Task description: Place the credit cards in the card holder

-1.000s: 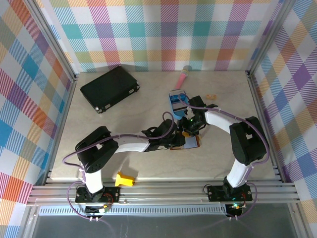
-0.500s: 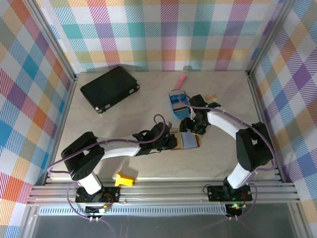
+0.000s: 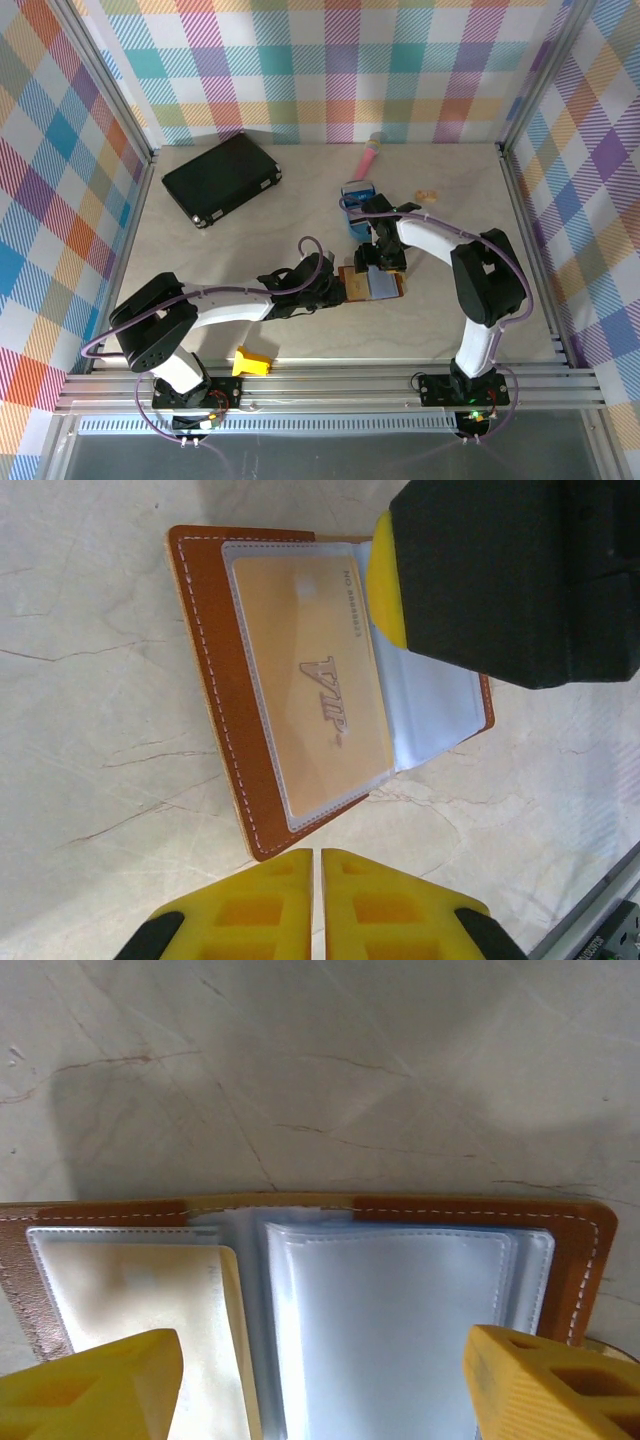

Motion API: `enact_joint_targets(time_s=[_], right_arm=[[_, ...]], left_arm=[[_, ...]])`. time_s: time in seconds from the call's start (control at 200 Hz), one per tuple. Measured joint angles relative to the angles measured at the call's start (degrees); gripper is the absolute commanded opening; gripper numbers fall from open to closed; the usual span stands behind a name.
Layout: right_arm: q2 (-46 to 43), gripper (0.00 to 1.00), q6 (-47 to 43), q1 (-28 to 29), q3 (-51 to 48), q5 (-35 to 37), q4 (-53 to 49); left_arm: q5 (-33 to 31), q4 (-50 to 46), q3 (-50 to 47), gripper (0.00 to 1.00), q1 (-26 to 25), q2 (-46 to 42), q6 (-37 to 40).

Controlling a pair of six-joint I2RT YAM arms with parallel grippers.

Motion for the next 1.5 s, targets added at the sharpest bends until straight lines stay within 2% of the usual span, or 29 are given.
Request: enact_joint_targets(time_s=[0.39,0.735,1.115,1.5], right_arm=[[1.99,0.76,0.07,0.00,0.26,-0.57,0.02],[1.46,0.75,2.14,-0.07,-0.57,-5.95,2.23],[1.31,0.66,6.40,-0.04,-1.33,-13.88,4.44],[0.61,0.59,9.31,-0.04,-1.33,-16.76,4.81]], left_arm=[[-0.31,-1.11,-0.33,0.11,0.37,0.00,-0.42],[-0.17,-1.53,-0.26,0.09,0.74,2.82,-1.36],[1.62,0.83,1.36,0.09,0.74,2.97,-1.29],[2.82,3.65,5.88,0.09,0.20,7.06,-0.24]])
